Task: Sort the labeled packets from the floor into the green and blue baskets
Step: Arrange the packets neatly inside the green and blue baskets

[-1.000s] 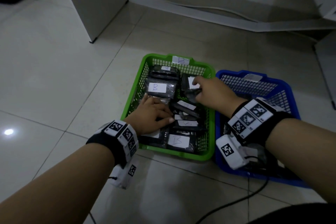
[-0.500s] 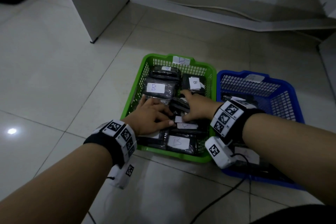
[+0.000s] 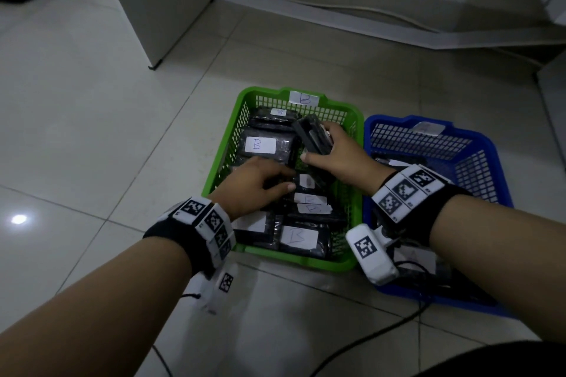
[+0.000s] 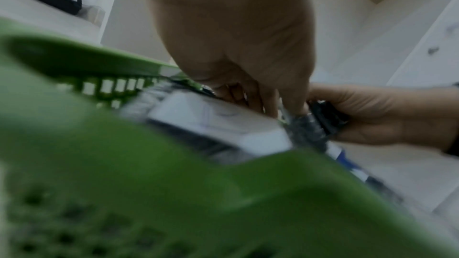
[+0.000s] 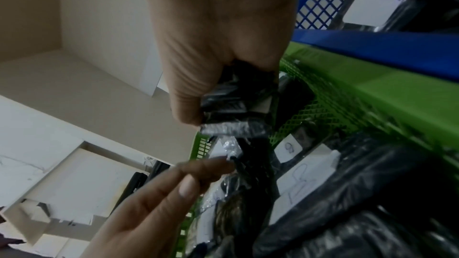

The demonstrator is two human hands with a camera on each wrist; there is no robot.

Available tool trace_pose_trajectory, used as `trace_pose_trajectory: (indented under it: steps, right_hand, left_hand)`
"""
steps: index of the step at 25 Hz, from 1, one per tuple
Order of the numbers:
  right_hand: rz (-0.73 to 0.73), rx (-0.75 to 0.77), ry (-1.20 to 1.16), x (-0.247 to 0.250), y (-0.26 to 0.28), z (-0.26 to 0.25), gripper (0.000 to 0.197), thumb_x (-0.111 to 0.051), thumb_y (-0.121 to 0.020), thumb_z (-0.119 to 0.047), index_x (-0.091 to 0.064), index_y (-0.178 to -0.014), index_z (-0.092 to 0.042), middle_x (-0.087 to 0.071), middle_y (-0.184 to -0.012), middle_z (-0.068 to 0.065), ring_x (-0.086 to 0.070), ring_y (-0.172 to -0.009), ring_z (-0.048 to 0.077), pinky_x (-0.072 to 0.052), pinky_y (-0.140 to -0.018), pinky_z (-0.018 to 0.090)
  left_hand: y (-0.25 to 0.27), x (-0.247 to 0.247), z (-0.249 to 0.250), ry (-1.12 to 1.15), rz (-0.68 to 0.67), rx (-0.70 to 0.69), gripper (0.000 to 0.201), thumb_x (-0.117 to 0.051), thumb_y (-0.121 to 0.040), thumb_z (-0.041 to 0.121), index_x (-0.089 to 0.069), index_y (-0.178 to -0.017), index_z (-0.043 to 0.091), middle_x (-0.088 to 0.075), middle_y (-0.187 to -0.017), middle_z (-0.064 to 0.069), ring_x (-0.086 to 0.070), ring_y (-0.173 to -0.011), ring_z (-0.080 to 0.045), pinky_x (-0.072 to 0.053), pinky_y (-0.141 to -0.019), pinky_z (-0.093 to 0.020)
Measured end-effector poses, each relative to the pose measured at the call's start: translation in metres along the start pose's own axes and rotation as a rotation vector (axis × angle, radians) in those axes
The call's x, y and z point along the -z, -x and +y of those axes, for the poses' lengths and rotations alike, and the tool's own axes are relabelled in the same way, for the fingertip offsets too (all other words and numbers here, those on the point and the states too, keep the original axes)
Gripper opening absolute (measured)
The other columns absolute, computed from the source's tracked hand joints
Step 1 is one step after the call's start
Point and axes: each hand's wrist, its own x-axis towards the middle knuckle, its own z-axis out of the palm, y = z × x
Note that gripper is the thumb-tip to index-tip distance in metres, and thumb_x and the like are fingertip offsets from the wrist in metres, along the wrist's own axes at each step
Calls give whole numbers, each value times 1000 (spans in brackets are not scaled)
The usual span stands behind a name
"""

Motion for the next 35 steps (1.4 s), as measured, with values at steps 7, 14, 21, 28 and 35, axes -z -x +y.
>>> trace_pose_trajectory:
  steps: [7,14,21,28,35]
  right_hand:
    - [-78,-99,-283,-10,-2,2,44,-68,-86,-31,-50,-123,-16,-63,-111,-2,-61,-105,18,-51,-93,34]
    - [-416,83,850,3,0,20,81,-71,-75,-48,-32,-141,-20,-41,-129,9,-45,-120,27,-43,-96,35]
    - [-349,-106,408,-3,-15,13,53,-42,-93,-55,-54,-128,-17,-59,-123,10,-57,-112,26,-47,-92,35]
    - [83,-149,292,26,-43,9,43,-60,-90,-13,-48,-131,-12,-55,-129,12,-58,-106,29,-47,-81,31]
    - [163,99,646,13,-39,27,24,-55,-88,-5,-62,-110,-10,-40,-116,12,-45,-103,29,-45,-91,35]
  left_hand:
    - [-19,-3,15,531,164,376,29,-72,-78,32,-63,-104,22,-72,-97,2,-69,-90,-17,-56,-86,-42]
    - [-11,20,-3,699,554,550,13,-63,-72,24,-64,-85,25,-70,-92,-6,-69,-87,-28,-58,-79,-48]
    - [-20,13,16,839,493,549,6,-64,-86,10,-65,-91,7,-69,-94,-20,-65,-72,-25,-58,-67,-34]
    - [-43,-4,12,195,283,369,47,-74,-78,28,-58,-121,19,-62,-107,3,-63,-92,-12,-50,-83,-26]
    - [-63,1,26,-366,-244,148,26,-76,-72,36,-71,-97,29,-67,-103,2,-58,-101,-19,-51,-89,-37]
